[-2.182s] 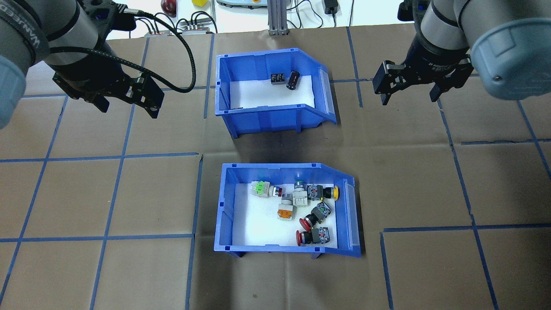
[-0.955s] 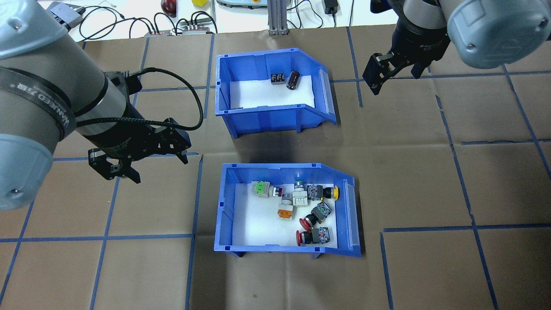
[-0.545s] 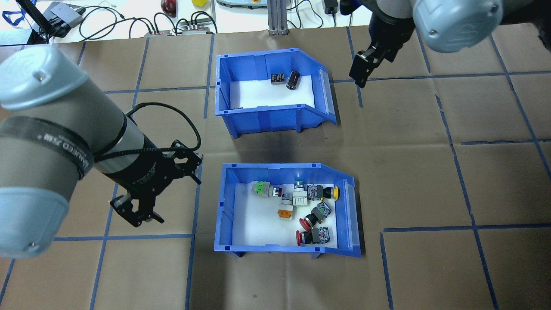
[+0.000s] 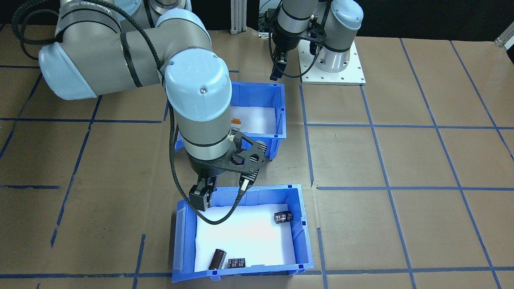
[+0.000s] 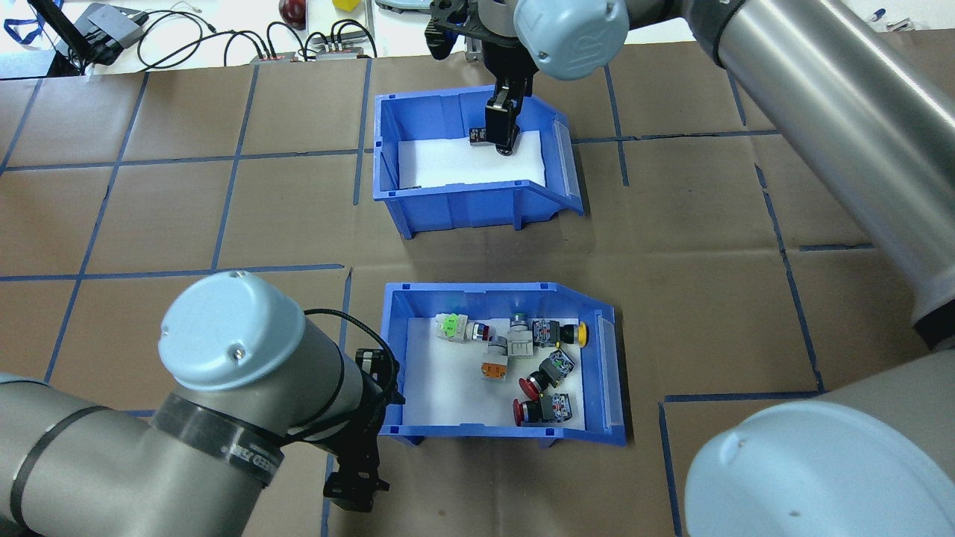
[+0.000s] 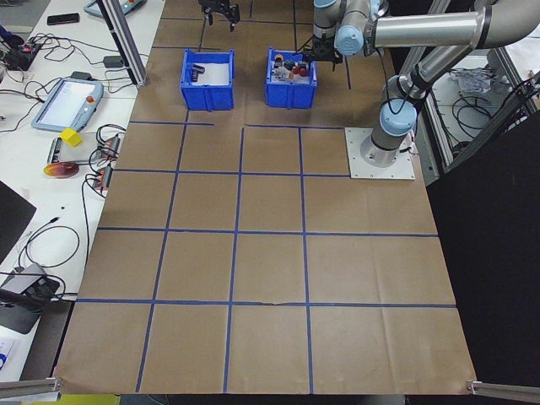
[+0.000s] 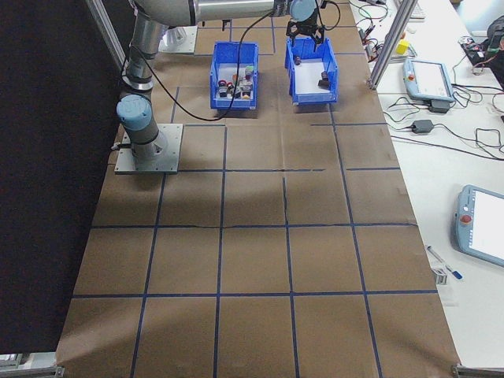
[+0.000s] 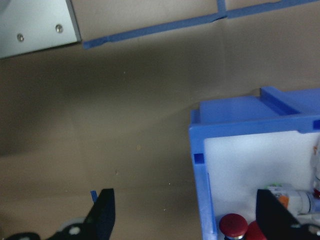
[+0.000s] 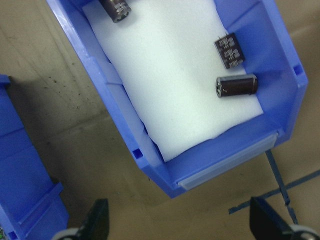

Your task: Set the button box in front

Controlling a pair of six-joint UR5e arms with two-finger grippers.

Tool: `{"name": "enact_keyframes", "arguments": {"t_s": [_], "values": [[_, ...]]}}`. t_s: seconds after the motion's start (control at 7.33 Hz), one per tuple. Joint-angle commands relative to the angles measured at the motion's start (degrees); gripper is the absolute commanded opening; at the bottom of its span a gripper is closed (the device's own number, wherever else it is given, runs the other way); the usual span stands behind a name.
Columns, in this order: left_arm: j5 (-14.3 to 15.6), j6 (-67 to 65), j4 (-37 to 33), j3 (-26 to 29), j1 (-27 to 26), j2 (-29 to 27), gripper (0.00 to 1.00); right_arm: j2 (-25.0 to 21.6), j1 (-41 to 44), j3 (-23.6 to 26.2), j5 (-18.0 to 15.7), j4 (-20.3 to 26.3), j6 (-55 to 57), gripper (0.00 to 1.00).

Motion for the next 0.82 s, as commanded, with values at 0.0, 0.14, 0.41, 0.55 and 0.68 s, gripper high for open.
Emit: {"name": "enact_keyframes", "arguments": {"t_s": [0.0,0.14,0.41,0.55,0.68], "values": [[0.13,-16.15,11.69,-3.45,-5.59,-2.69,0.99,2.94,4.89,-0.42,-0.42,-0.60,-5.84,1.00],[0.31,-17.29,19.27,-4.35,-8.48,-7.33,0.99,4.69,6.31,-0.42,-0.42,-1.74,-9.78,1.00],[2.31,-16.95,24.69,-4.00,-9.74,-10.45,0.99,6.89,7.81,0.63,-0.42,-5.08,-12.45,1.00],[3.55,-16.51,25.14,-4.09,-9.91,-10.80,0.99,7.69,7.82,1.51,-0.42,-6.48,-13.24,1.00],[3.21,-16.68,25.58,-4.18,-9.91,-12.11,0.99,8.30,7.82,2.56,-0.42,-8.84,-13.24,1.00]]}}
